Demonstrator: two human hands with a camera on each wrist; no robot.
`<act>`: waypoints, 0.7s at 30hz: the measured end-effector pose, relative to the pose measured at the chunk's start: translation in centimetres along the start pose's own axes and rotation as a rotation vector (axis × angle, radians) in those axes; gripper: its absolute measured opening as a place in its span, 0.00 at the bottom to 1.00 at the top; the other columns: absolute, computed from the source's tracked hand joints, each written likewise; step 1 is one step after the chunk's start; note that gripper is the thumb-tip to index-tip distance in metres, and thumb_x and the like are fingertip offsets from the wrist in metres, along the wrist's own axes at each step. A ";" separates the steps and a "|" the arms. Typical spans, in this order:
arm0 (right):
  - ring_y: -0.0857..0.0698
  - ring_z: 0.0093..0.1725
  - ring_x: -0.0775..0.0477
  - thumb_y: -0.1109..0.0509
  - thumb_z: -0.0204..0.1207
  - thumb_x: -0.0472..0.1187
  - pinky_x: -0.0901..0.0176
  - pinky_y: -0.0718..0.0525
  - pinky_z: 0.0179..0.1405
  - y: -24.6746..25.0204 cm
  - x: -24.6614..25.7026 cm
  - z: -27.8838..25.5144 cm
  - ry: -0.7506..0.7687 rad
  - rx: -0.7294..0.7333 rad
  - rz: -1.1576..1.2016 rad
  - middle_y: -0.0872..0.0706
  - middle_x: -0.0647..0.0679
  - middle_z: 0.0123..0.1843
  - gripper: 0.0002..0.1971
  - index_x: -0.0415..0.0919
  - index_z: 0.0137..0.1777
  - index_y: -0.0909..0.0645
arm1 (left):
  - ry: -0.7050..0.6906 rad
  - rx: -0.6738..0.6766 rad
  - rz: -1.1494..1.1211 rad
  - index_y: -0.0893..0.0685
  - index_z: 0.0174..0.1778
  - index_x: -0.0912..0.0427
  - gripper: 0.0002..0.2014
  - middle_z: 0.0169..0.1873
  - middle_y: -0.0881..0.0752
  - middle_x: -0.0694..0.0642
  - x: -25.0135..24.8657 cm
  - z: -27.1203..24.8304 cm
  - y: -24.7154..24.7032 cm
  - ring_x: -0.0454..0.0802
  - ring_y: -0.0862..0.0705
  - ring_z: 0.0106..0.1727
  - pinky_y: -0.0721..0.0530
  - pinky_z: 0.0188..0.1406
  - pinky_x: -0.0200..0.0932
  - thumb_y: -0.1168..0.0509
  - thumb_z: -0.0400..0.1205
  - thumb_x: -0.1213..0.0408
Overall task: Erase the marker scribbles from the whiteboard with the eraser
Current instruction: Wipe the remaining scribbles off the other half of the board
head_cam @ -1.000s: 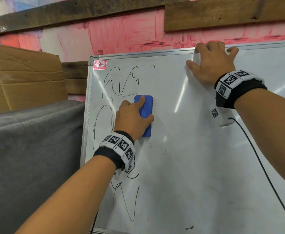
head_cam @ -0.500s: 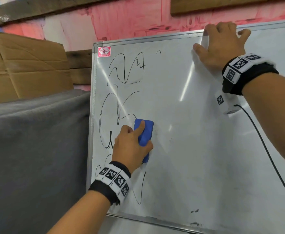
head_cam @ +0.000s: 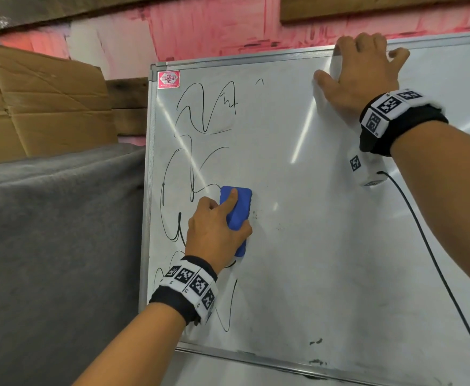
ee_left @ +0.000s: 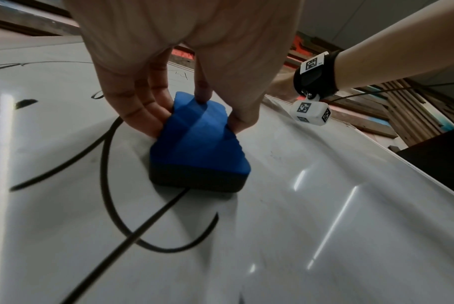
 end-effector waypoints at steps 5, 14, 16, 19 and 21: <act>0.31 0.73 0.36 0.46 0.75 0.67 0.27 0.36 0.67 0.3 0.0 -0.2 0.009 -0.015 0.005 0.25 0.40 0.68 0.31 0.46 0.69 0.30 | -0.006 0.007 0.012 0.31 0.81 0.39 0.35 0.49 0.28 0.51 0.2 -0.4 0.0 0.46 0.25 0.45 0.27 0.46 0.35 0.29 0.77 0.44; 0.30 0.72 0.37 0.45 0.74 0.67 0.28 0.35 0.67 0.1 -0.2 -0.2 0.016 -0.023 0.006 0.24 0.42 0.66 0.30 0.47 0.67 0.30 | -0.018 0.005 0.015 0.30 0.81 0.41 0.35 0.49 0.27 0.52 0.5 -0.9 -0.1 0.47 0.24 0.46 0.25 0.47 0.36 0.28 0.77 0.45; 0.30 0.72 0.37 0.46 0.74 0.67 0.27 0.36 0.67 0.1 -0.2 -0.2 0.017 -0.016 0.009 0.24 0.41 0.66 0.30 0.47 0.68 0.31 | -0.033 0.025 0.023 0.30 0.81 0.41 0.35 0.49 0.28 0.51 0.9 -1.7 -0.3 0.46 0.25 0.45 0.24 0.47 0.36 0.28 0.77 0.46; 0.30 0.73 0.36 0.45 0.74 0.68 0.26 0.36 0.68 0.0 -0.3 -0.2 0.015 -0.008 0.003 0.25 0.41 0.67 0.31 0.47 0.68 0.31 | -0.045 0.037 0.021 0.28 0.80 0.42 0.35 0.49 0.28 0.51 1.5 -2.3 -0.3 0.46 0.25 0.45 0.21 0.48 0.39 0.27 0.76 0.47; 0.31 0.74 0.36 0.45 0.74 0.68 0.26 0.37 0.69 -0.1 -0.2 -0.2 0.012 0.001 0.003 0.25 0.41 0.68 0.32 0.47 0.69 0.31 | -0.043 0.043 0.032 0.27 0.79 0.42 0.35 0.48 0.28 0.51 1.6 -2.0 -0.2 0.47 0.25 0.45 0.22 0.47 0.38 0.26 0.75 0.48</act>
Point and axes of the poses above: each hand's wrist, its own z-axis towards the middle knuckle, its own y-axis out of the back of the hand, x = y × z, the point moved 5 cm from there along z, towards the middle knuckle
